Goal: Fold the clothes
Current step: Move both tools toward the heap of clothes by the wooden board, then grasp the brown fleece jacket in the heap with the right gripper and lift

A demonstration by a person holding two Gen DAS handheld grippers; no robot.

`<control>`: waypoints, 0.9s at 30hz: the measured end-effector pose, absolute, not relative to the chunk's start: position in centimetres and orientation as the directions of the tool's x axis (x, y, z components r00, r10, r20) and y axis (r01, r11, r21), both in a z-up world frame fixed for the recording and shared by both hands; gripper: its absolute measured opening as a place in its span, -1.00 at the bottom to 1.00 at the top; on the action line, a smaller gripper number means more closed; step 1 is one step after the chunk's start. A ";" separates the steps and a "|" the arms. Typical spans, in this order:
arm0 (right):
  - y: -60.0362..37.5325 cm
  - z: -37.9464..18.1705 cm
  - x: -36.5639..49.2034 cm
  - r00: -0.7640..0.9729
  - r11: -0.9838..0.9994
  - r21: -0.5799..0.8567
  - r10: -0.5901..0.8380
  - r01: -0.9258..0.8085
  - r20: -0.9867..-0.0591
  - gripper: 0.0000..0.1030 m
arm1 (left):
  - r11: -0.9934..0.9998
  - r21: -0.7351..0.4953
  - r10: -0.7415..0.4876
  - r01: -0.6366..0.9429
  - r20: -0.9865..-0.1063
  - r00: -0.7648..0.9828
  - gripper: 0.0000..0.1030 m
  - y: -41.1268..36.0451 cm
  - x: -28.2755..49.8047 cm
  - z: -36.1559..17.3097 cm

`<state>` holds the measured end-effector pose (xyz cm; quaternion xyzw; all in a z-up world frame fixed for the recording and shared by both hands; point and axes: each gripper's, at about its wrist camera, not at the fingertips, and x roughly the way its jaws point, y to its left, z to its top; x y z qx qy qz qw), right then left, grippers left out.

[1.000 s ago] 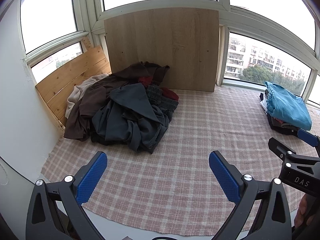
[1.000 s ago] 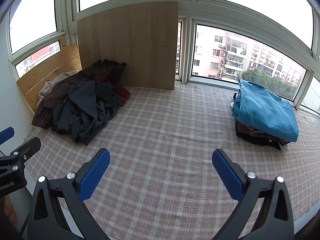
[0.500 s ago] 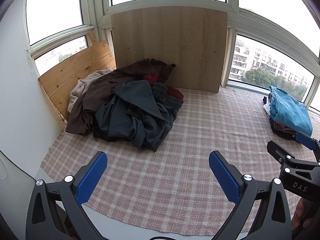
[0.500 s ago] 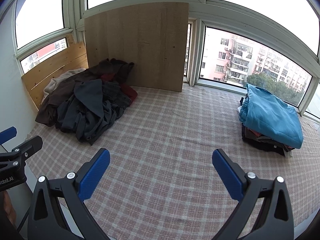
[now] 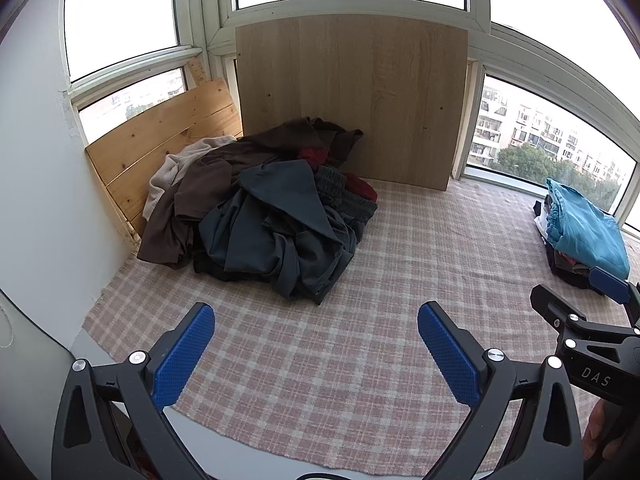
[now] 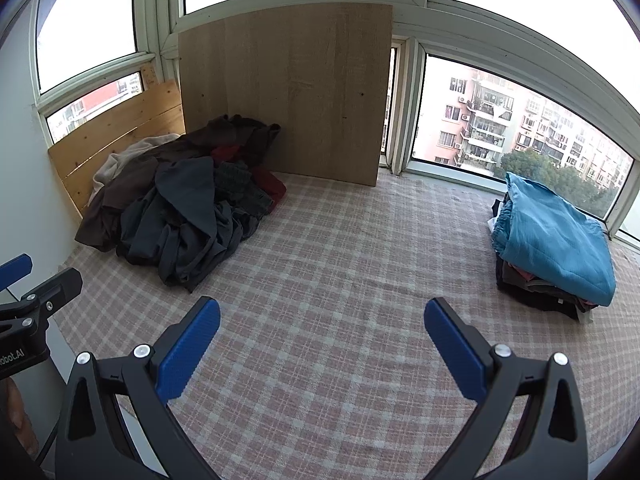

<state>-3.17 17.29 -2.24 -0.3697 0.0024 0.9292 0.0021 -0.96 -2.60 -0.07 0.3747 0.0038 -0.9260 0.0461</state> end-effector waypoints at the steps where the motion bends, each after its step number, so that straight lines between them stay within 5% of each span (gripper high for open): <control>1: 17.1 -2.3 -3.4 -0.726 -1.000 0.004 -0.001 -0.002 -0.688 1.00 | -0.995 0.025 -0.085 0.095 -0.695 -0.714 0.99 -2.9 -1.0 -0.1; 16: 11.8 -1.6 -9.0 -0.781 -0.990 0.013 -0.119 0.141 -0.613 1.00 | -0.982 0.058 -0.167 0.178 -0.702 -0.692 0.99 -10.1 -3.0 0.1; 27: 5.6 -2.0 -22.1 -0.765 -0.977 0.092 -0.209 0.193 -0.610 1.00 | -0.955 0.091 -0.268 0.284 -0.677 -0.685 0.99 -18.8 -5.6 0.3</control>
